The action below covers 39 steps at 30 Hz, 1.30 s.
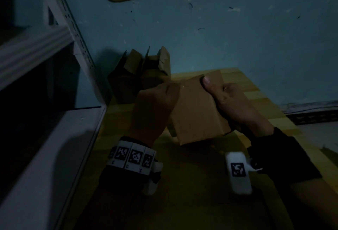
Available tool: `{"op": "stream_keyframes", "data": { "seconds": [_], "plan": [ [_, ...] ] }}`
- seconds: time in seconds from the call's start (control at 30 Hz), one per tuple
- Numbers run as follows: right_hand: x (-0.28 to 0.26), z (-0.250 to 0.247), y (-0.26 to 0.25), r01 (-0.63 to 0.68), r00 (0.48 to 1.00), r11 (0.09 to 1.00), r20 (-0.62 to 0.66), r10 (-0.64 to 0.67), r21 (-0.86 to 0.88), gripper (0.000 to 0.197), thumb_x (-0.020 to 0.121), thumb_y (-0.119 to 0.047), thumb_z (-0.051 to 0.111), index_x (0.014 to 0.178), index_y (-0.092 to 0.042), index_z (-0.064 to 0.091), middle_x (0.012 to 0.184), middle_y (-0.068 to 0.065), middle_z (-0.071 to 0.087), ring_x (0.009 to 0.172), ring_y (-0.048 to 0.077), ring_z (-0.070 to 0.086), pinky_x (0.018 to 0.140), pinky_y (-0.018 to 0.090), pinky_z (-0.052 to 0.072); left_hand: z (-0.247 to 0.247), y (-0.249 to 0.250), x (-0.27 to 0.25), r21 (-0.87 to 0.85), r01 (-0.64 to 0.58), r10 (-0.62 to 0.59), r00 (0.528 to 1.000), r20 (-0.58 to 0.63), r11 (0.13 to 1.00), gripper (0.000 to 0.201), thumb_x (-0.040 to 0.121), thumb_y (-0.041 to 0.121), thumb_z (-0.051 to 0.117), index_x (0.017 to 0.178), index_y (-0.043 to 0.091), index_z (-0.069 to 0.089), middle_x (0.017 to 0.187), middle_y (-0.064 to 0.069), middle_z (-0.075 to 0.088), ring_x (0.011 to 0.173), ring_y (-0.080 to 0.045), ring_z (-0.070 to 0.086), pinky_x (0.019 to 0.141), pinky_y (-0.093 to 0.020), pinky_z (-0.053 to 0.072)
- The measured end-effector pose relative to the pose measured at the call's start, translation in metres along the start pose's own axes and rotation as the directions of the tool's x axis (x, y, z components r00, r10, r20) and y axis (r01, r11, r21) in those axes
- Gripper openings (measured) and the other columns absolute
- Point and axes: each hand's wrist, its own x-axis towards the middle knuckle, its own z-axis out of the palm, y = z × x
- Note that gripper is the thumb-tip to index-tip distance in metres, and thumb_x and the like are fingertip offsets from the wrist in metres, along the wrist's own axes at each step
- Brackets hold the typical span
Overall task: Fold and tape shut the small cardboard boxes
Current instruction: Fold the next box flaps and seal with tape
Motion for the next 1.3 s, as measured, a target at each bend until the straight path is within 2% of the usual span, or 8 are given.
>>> {"op": "stream_keyframes", "data": {
  "seconds": [0.2,0.33,0.5,0.67,0.77,0.9,1.17,1.3],
  "plan": [
    [0.001,0.002,0.000,0.027,1.000,1.000,0.000,-0.027,-0.015,0.039,0.099,-0.040,0.061,0.079,-0.008,0.074,0.068,-0.002,0.076,0.063,0.007,0.073,0.051,0.015,0.050,0.000,0.002,-0.001,-0.038,0.028,-0.028,1.000,-0.001,0.999,0.023,0.078,0.007,0.083,0.093,-0.002,0.069,0.070,-0.015,0.066,0.049,-0.023,0.059,0.046,-0.028,0.050],
    [0.001,0.002,-0.001,0.035,0.999,0.999,0.009,-0.035,-0.015,0.039,0.099,-0.039,0.061,0.078,-0.009,0.075,0.068,-0.003,0.076,0.062,0.006,0.073,0.052,0.015,0.049,0.003,0.006,-0.001,-0.067,0.063,-0.064,0.998,-0.011,0.996,0.017,0.086,0.014,0.066,0.089,-0.003,0.065,0.069,-0.016,0.063,0.049,-0.025,0.057,0.045,-0.032,0.052],
    [0.001,0.001,0.001,0.050,0.999,0.999,0.021,-0.050,-0.012,0.039,0.100,-0.038,0.060,0.078,-0.010,0.074,0.067,-0.003,0.075,0.062,0.006,0.072,0.052,0.014,0.049,0.006,0.006,0.002,-0.121,0.169,-0.180,0.980,-0.087,0.978,0.019,0.093,0.014,0.060,0.080,0.000,0.064,0.059,-0.011,0.057,0.042,-0.020,0.050,0.039,-0.035,0.048],
    [0.002,-0.003,0.002,0.047,0.999,0.998,0.004,-0.047,-0.038,0.043,0.099,-0.041,0.060,0.074,-0.010,0.074,0.064,-0.003,0.074,0.059,0.005,0.071,0.050,0.014,0.047,-0.007,0.001,0.005,-0.280,0.170,-0.190,0.981,-0.046,0.945,0.020,0.091,0.028,0.065,0.088,0.009,0.070,0.074,-0.005,0.069,0.060,-0.018,0.063,0.059,-0.030,0.054],
    [0.002,-0.006,0.003,0.037,0.999,0.999,0.006,-0.037,-0.026,0.044,0.099,-0.042,0.059,0.074,-0.008,0.073,0.064,-0.001,0.075,0.059,0.008,0.071,0.050,0.016,0.049,-0.009,0.000,0.004,-0.348,0.214,-0.225,0.974,0.009,0.913,0.035,0.090,0.044,0.064,0.103,0.012,0.071,0.089,-0.003,0.073,0.078,-0.017,0.070,0.071,-0.037,0.059],
    [0.003,-0.006,0.004,0.036,0.999,0.998,0.030,-0.034,-0.044,0.043,0.098,-0.042,0.060,0.078,-0.006,0.074,0.066,0.000,0.075,0.059,0.009,0.072,0.049,0.016,0.049,-0.010,-0.005,0.007,-0.353,0.236,-0.244,0.969,0.022,0.905,0.049,0.082,0.057,0.068,0.103,0.013,0.072,0.098,-0.002,0.074,0.089,-0.014,0.069,0.075,-0.037,0.058],
    [0.004,-0.006,0.008,0.070,0.997,0.995,0.036,-0.068,-0.068,0.042,0.099,-0.041,0.058,0.079,-0.008,0.075,0.068,-0.001,0.076,0.061,0.009,0.073,0.050,0.016,0.050,-0.007,-0.006,0.010,-0.322,0.159,-0.172,0.985,-0.014,0.933,0.032,0.096,0.034,0.057,0.093,0.008,0.077,0.085,-0.011,0.072,0.069,-0.028,0.066,0.061,-0.042,0.054],
    [0.004,-0.006,0.008,0.081,0.996,0.989,0.055,-0.075,-0.123,0.042,0.099,-0.044,0.057,0.083,-0.010,0.075,0.069,-0.004,0.076,0.061,0.006,0.073,0.049,0.014,0.048,-0.005,-0.002,0.005,-0.290,0.156,-0.186,0.979,-0.081,0.944,0.028,0.096,0.029,0.059,0.090,0.007,0.075,0.081,-0.011,0.071,0.065,-0.026,0.065,0.057,-0.039,0.054]
  ]
}}
